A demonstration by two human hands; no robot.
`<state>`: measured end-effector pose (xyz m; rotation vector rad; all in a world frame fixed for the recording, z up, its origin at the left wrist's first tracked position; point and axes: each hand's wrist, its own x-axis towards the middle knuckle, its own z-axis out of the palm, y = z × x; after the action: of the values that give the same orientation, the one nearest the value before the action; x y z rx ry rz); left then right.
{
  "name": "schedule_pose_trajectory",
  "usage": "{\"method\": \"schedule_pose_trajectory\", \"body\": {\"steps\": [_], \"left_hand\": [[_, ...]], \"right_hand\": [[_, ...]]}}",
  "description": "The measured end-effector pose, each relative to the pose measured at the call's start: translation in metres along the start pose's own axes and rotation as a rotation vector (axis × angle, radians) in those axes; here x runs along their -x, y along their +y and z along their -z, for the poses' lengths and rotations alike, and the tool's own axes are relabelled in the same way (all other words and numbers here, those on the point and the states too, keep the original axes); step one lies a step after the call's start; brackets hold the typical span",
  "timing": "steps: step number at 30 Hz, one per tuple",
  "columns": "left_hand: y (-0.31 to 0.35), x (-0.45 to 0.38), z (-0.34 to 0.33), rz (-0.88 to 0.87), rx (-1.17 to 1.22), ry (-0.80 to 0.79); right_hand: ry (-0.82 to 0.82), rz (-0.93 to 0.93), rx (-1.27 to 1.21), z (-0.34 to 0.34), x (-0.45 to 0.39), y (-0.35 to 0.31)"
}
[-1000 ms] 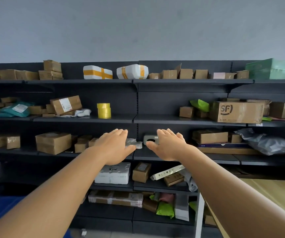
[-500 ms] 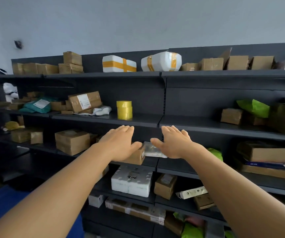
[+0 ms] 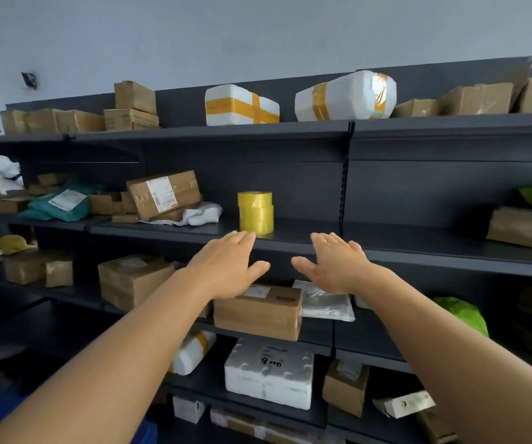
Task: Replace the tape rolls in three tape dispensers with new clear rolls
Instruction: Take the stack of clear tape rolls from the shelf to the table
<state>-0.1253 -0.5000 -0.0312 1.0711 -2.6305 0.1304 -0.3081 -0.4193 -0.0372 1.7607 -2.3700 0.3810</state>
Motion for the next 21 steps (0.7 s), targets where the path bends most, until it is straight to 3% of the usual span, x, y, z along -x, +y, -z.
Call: {"method": "schedule_pose_trajectory", "body": {"steps": [10, 21], "left_hand": [[-0.079, -0.1, -0.044, -0.059, 0.1, -0.024], [-0.143, -0.234, -0.091, 0.005, 0.233, 0.005]], "right_hand": [[0.0, -0.054, -0.051, -0.046, -0.112, -0.015], [0.041, 0.003, -0.2, -0.084, -0.259, 0.008]]}}
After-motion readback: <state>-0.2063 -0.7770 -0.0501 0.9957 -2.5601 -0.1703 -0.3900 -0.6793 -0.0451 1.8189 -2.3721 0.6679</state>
